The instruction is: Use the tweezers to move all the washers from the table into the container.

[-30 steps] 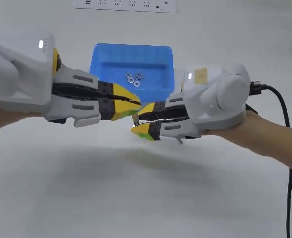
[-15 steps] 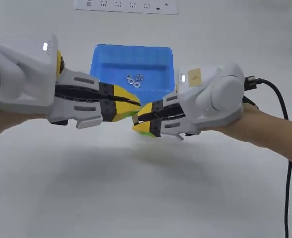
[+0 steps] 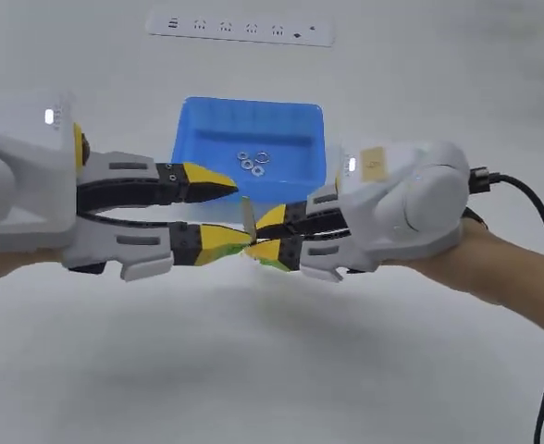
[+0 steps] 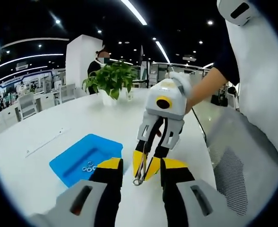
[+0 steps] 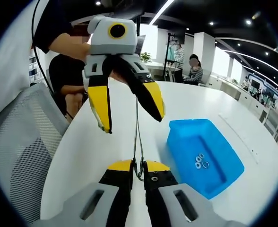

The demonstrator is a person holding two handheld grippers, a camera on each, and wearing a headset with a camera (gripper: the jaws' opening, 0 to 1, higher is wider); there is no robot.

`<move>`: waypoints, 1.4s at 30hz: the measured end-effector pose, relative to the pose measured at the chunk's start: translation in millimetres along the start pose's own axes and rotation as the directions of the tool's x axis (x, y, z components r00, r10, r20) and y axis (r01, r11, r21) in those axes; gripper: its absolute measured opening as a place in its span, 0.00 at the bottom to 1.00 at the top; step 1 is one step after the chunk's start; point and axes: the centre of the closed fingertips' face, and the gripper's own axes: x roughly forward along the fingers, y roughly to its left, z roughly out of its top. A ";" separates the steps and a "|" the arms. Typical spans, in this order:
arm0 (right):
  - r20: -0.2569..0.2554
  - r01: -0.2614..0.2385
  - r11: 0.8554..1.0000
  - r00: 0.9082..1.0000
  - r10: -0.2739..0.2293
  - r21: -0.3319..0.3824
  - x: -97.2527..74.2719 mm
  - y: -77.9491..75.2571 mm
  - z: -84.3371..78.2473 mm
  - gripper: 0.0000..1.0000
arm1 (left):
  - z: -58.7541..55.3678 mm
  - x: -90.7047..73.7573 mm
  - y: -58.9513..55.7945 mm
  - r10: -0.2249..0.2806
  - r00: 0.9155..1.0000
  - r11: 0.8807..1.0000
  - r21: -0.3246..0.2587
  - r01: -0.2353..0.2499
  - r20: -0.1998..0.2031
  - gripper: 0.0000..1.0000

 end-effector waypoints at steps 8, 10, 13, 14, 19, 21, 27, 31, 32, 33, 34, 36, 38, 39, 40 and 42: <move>0.030 0.038 0.999 0.999 -0.038 0.012 -10.9 -2.1 17.5 0.09 | 3.1 -20.0 -0.5 0.076 0.997 0.997 -0.024 -0.075 0.011 0.61; 0.035 0.044 0.999 0.998 -0.045 0.008 -13.4 -1.7 22.2 0.09 | 3.6 -23.4 -0.3 0.093 0.996 0.995 -0.029 -0.093 0.014 0.68; 0.047 0.057 0.998 0.997 -0.057 0.001 -18.0 -2.9 30.8 0.09 | 3.2 -29.9 0.7 0.127 0.992 0.991 -0.042 -0.126 0.019 0.74; 0.054 0.064 0.998 0.996 -0.064 -0.003 -20.4 -4.0 35.5 0.09 | 3.2 -31.8 1.0 0.135 0.991 0.990 -0.050 -0.134 0.023 0.76; 0.069 0.089 0.996 0.994 -0.087 -0.026 -28.3 -11.2 48.8 0.09 | 4.0 -40.1 -4.1 0.158 0.987 0.982 -0.106 -0.154 0.033 0.87; 0.074 0.099 0.995 0.993 -0.096 -0.033 -31.3 -15.2 52.5 0.09 | 6.2 -42.0 -7.6 0.160 0.986 0.982 -0.112 -0.155 0.044 0.88; 0.091 0.129 0.990 0.988 -0.124 -0.049 -39.5 -31.4 66.7 0.09 | 5.6 -43.7 -11.0 0.165 0.984 0.979 -0.130 -0.156 0.060 0.99; 0.102 0.138 0.987 0.986 -0.130 -0.078 -42.6 -44.1 78.5 0.09 | 4.5 -45.5 -7.7 0.187 0.981 0.975 -0.137 -0.177 0.060 1.00; 0.105 0.140 0.987 0.986 -0.131 -0.083 -42.8 -47.5 80.5 0.09 | 3.8 -46.4 -6.1 0.195 0.979 0.973 -0.141 -0.185 0.060 1.00; 0.106 0.142 0.986 0.985 -0.133 -0.086 -42.5 -51.1 82.0 0.09 | 3.8 -47.0 -4.9 0.200 0.978 0.971 -0.143 -0.189 0.063 1.00; 0.110 0.146 0.985 0.985 -0.136 -0.088 -41.5 -57.2 83.7 0.09 | 3.3 -47.7 -3.2 0.209 0.976 0.969 -0.149 -0.198 0.065 1.00; 0.099 0.154 0.983 0.985 -0.143 -0.104 -37.8 -68.0 83.2 0.09 | 1.7 -48.6 -2.1 0.217 0.974 0.966 -0.155 -0.205 0.061 1.00; 0.101 0.158 0.982 0.984 -0.148 -0.102 -32.9 -79.3 82.9 0.09 | -1.2 -49.9 -1.1 0.226 0.973 0.964 -0.159 -0.215 0.055 1.00; 0.102 0.159 0.983 0.983 -0.149 -0.095 -30.2 -84.1 82.3 0.09 | -3.6 -50.8 -1.4 0.228 0.972 0.963 -0.161 -0.217 0.051 1.00; 0.104 0.161 0.983 0.983 -0.152 -0.091 -27.6 -88.7 81.5 0.09 | -5.2 -51.5 -1.7 0.230 0.972 0.962 -0.163 -0.220 0.048 1.00; 0.107 0.162 0.985 0.982 -0.155 -0.065 -19.8 -99.0 77.3 0.09 | -8.8 -53.8 -1.9 0.237 0.970 0.959 -0.169 -0.226 0.046 1.00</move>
